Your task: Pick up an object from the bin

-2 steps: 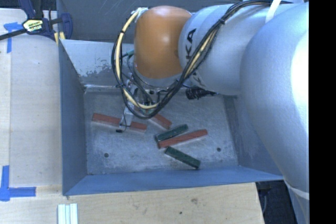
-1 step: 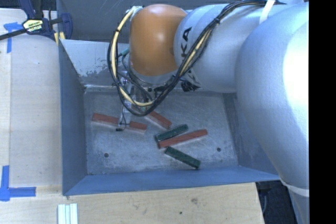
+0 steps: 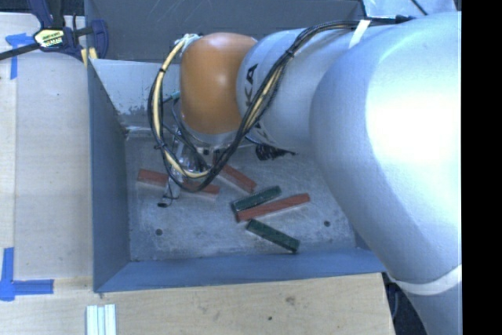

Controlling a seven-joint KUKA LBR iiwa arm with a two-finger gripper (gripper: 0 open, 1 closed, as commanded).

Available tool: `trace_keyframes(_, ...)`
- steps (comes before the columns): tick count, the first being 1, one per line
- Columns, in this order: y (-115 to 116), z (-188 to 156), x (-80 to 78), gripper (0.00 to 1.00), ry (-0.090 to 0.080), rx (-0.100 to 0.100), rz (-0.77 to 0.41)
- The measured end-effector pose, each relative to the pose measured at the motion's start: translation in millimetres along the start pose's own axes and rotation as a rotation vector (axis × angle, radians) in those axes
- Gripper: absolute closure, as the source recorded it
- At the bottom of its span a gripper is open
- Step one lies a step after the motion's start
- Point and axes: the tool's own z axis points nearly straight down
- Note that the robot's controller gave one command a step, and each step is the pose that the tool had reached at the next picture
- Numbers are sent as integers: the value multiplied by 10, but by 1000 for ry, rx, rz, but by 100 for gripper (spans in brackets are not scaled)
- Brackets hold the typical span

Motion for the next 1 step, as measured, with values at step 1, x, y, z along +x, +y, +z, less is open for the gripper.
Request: trace_keyframes(1,111,177,58,100,2,0,37)
